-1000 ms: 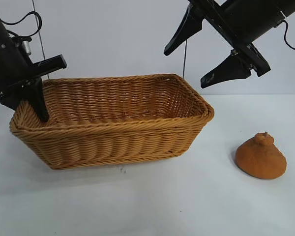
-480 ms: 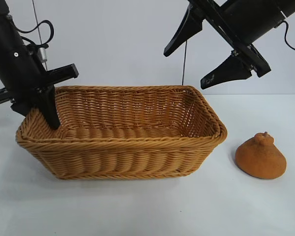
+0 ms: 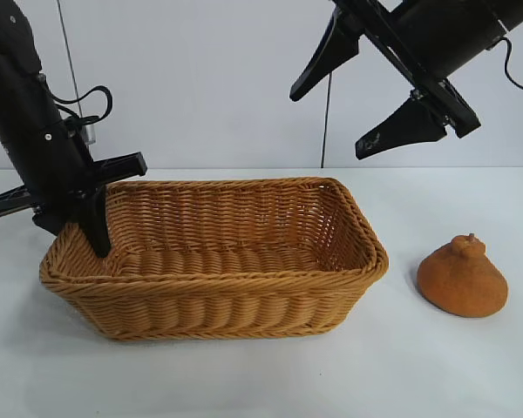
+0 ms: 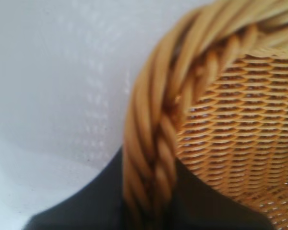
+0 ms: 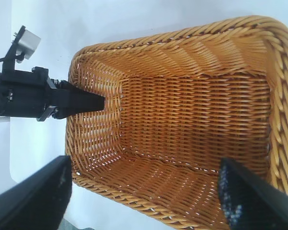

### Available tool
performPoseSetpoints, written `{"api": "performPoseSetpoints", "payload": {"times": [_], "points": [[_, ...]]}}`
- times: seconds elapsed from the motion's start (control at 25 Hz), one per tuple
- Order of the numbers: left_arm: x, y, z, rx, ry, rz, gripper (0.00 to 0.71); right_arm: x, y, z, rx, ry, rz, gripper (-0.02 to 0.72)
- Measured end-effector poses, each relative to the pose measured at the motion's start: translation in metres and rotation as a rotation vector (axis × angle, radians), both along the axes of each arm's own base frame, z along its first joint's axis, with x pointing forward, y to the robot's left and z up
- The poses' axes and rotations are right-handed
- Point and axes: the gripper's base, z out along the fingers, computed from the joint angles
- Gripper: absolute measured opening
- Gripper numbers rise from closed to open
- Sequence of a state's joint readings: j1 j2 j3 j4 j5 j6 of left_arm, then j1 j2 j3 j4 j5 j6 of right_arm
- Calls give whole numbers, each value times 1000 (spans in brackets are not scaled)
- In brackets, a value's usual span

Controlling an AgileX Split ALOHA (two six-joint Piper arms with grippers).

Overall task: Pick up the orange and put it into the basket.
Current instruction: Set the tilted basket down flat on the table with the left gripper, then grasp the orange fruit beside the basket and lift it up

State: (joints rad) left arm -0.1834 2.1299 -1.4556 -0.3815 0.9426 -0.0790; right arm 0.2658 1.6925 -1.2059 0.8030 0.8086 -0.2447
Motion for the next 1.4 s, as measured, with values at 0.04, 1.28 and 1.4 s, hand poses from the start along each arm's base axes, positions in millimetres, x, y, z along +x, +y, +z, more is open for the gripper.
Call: {"api": "performPoseSetpoints", "payload": {"times": [0.04,1.28,1.4], "points": [[0,0,0,-1,0,1,254,0,0,0,0,0,0,568],[12,84,159,253,-285,-35,591,0,0,0,0,0,0,568],[-1,84,169,252,-297,-39,591,0,0,0,0,0,0,568]]}}
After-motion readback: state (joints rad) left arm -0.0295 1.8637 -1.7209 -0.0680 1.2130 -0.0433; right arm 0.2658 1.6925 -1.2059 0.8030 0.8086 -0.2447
